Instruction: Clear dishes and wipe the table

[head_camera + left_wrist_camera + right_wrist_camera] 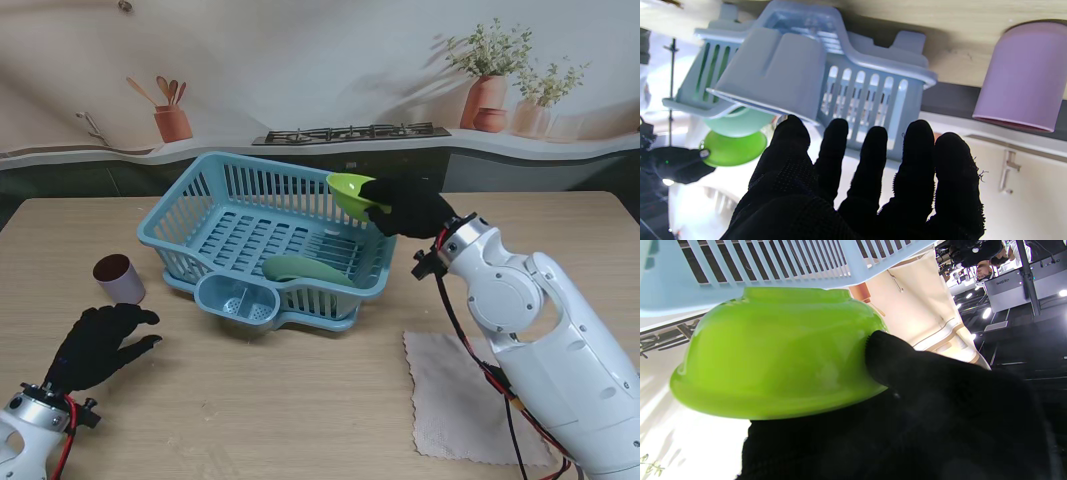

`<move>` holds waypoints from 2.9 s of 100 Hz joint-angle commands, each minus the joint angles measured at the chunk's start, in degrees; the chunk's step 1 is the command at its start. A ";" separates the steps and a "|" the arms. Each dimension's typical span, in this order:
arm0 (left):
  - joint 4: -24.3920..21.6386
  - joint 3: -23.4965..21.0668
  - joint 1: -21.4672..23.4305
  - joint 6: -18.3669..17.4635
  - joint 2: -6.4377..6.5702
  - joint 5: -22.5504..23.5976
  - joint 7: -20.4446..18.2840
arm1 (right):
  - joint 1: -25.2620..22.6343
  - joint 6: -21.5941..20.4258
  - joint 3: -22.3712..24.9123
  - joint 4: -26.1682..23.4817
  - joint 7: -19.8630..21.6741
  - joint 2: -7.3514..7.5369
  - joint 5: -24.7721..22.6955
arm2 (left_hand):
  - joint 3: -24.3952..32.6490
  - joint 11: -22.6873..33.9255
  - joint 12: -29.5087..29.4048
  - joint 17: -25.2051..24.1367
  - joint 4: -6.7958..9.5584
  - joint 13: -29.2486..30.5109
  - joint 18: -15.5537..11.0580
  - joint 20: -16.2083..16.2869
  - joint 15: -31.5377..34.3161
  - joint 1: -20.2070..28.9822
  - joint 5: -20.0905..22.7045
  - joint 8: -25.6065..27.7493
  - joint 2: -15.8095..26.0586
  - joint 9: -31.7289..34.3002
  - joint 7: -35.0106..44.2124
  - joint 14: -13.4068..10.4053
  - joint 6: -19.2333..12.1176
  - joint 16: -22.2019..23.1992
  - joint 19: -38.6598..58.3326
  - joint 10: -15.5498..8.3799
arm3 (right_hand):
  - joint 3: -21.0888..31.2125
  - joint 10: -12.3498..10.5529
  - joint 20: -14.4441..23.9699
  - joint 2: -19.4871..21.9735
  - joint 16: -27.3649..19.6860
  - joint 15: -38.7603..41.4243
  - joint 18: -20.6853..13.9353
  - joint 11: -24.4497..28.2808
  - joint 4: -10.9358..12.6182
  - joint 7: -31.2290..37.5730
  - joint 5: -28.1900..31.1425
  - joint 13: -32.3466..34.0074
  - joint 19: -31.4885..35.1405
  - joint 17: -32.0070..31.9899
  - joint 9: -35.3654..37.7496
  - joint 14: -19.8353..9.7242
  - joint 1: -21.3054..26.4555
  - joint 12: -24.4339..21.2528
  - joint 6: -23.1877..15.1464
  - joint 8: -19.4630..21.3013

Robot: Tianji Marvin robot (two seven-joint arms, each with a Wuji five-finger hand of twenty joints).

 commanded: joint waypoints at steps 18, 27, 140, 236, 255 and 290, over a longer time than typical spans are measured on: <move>-3.58 -1.05 0.77 -1.72 -0.10 -0.69 -2.99 | -0.30 1.22 -1.50 -0.24 0.30 -0.46 0.11 | -0.70 10.72 5.90 11.33 0.03 8.83 2.17 11.79 15.08 2.40 0.14 6.62 1.00 4.29 11.84 1.01 -1.56 10.40 10.64 2.04 | 6.78 -1.17 3.20 3.28 1.10 1.18 0.62 0.35 3.03 5.71 4.56 2.05 6.82 4.04 0.95 2.53 6.11 0.44 -5.78 0.52; -4.52 -1.65 0.83 -2.53 -0.03 -0.07 -3.25 | -0.35 1.54 -1.95 -0.21 0.14 -0.53 0.22 | -0.48 14.94 8.30 16.28 0.03 12.69 1.18 14.57 20.30 2.86 -0.74 9.51 0.65 5.98 17.55 -1.50 -2.94 12.86 14.78 1.74 | 6.78 -1.14 3.26 3.36 1.11 1.18 0.51 0.35 3.05 5.68 4.55 2.07 6.85 4.06 1.01 2.51 6.07 0.44 -5.89 0.49; -11.73 -0.45 -13.11 -4.63 3.32 -22.86 -31.01 | 6.24 8.17 -12.71 1.52 -0.31 -1.96 5.15 | -0.34 9.13 5.76 8.06 0.06 8.46 2.27 7.96 9.17 5.69 -1.91 6.44 -0.57 5.00 17.52 -1.21 -4.15 8.28 5.68 -0.55 | 6.82 -1.35 3.83 3.57 1.33 1.56 0.33 0.52 3.17 5.83 4.70 2.23 7.15 4.14 1.03 2.27 5.95 0.55 -6.18 0.57; -5.76 15.21 -33.92 8.27 4.69 -31.61 -40.65 | 12.60 10.10 -18.69 4.10 -1.49 -3.59 9.43 | 9.46 -5.02 -1.60 -10.18 -0.88 -5.96 -5.81 -6.26 -14.91 -2.49 -6.60 -0.19 -5.53 -6.72 -0.26 -6.40 -2.82 -6.72 -8.96 -5.06 | 6.73 -1.81 4.60 4.21 1.66 2.03 -0.41 0.95 3.50 5.82 4.81 2.38 7.56 3.87 1.00 1.75 5.48 0.69 -6.76 1.04; -3.99 17.81 -36.86 9.05 4.50 -32.01 -40.30 | 13.64 10.26 -19.74 4.29 -0.90 -3.72 10.37 | 17.39 -6.92 -2.73 -14.60 -1.34 -11.83 -10.24 -11.16 -20.20 -7.42 -11.05 -2.77 -6.30 -12.72 -3.46 -8.96 -2.62 -11.39 -14.89 -6.50 | 6.75 -1.85 4.84 4.23 1.77 2.15 -0.52 1.02 3.56 5.85 4.89 2.45 7.66 3.92 1.10 1.69 5.46 0.77 -6.86 1.22; -2.04 20.53 -39.47 9.29 4.61 -31.37 -40.98 | 13.67 10.76 -20.55 3.91 -1.16 -3.99 11.38 | 19.74 -8.45 -3.95 -20.96 -2.20 -19.76 -15.88 -18.34 -26.93 -9.72 -16.45 -4.48 -8.53 -20.21 -4.65 -12.54 -3.74 -16.15 -26.18 -8.70 | 6.71 -1.97 5.16 4.29 1.90 2.21 -0.59 1.04 3.58 5.90 4.99 2.55 7.67 3.87 1.19 1.62 5.41 0.88 -6.99 1.43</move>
